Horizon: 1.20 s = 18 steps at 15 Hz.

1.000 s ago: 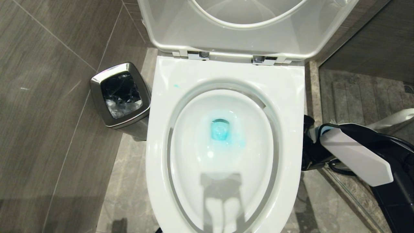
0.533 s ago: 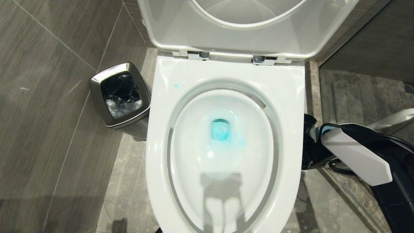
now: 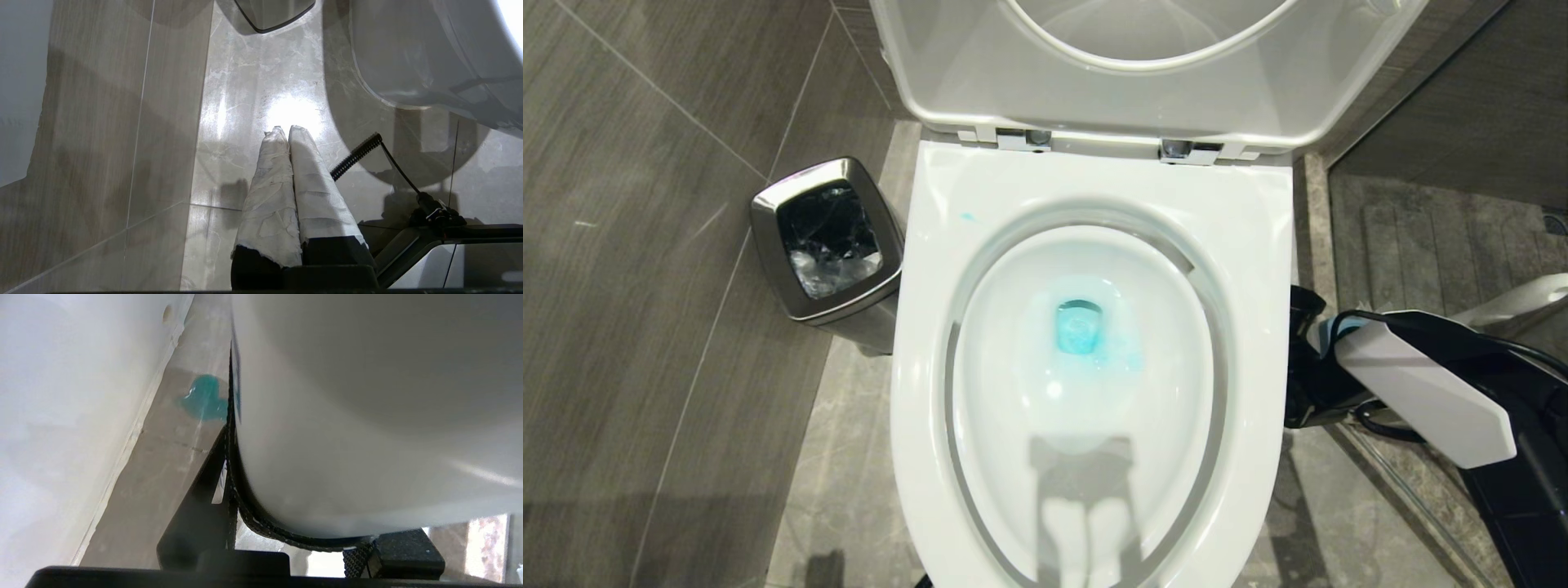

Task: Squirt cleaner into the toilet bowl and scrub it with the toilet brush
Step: Place the cleaning agent on the floor

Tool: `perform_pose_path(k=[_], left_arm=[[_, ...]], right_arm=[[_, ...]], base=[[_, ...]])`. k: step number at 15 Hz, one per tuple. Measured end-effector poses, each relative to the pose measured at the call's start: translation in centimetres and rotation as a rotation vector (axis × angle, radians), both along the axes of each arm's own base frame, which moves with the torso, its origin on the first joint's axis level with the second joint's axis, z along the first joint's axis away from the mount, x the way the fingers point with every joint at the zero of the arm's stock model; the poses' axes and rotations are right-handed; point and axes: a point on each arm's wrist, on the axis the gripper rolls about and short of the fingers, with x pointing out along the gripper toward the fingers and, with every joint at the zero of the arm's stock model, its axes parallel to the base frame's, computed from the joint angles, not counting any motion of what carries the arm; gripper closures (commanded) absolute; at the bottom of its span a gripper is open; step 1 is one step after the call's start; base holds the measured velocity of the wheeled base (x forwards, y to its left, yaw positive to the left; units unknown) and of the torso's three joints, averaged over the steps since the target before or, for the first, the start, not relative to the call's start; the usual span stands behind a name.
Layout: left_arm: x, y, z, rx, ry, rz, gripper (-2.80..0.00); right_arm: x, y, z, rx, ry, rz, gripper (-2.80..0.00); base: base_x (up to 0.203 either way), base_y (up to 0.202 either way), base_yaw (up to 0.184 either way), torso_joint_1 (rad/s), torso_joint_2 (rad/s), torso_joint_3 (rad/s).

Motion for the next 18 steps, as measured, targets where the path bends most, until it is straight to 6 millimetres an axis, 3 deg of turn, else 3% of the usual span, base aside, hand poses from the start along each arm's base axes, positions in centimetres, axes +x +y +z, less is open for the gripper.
perform_pose_path(k=[11,12,18], left_arm=[[0.0,0.0,0.0,0.001,0.0,0.0,0.0],[0.0,0.0,0.0,0.001,0.0,0.0,0.0],[0.0,0.0,0.0,0.0,0.0,0.0,0.0]], right_arm=[[1.1,-0.2,-0.2,0.008,-0.036,-0.006,0.0],[1.1,-0.3,-0.2,0.008,-0.037,-0.008,-2.8],[1.2,-0.4,0.1,0.008,-0.041,-0.011,-2.8]], base=[[0.0,0.0,0.0,0.0,0.0,0.0],[0.0,0.0,0.0,0.0,0.0,0.0],[0.0,0.0,0.0,0.0,0.0,0.0]])
